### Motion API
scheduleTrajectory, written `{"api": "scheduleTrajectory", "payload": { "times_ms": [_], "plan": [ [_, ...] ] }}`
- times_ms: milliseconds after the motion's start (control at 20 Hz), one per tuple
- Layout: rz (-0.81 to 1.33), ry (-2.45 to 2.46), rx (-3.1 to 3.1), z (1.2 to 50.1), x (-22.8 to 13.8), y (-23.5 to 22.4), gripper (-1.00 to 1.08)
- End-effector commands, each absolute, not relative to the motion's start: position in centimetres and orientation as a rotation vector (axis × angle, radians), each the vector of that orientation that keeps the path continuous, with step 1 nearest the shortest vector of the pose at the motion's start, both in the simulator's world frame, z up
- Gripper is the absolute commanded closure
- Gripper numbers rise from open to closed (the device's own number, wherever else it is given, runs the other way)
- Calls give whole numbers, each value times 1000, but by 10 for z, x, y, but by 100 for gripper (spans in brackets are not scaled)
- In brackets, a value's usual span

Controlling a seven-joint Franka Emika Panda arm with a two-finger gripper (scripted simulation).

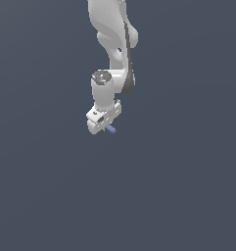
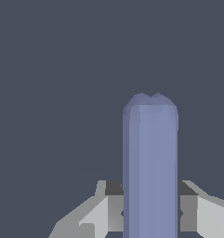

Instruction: Pick up the object and move it to a goal position.

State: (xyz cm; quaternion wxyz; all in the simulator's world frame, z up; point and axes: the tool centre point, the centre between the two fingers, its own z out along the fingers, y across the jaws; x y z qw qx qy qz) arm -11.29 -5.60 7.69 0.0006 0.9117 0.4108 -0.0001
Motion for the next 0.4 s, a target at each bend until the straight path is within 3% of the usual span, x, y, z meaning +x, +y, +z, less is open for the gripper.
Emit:
{"api": "scheduleTrajectory", "payload": {
  "times_ms": [0,350],
  "plan": [
    [-1,1290,2863,83,-120,-56,108],
    [-1,1290,2863,91,-127,-56,108]
  ]
}}
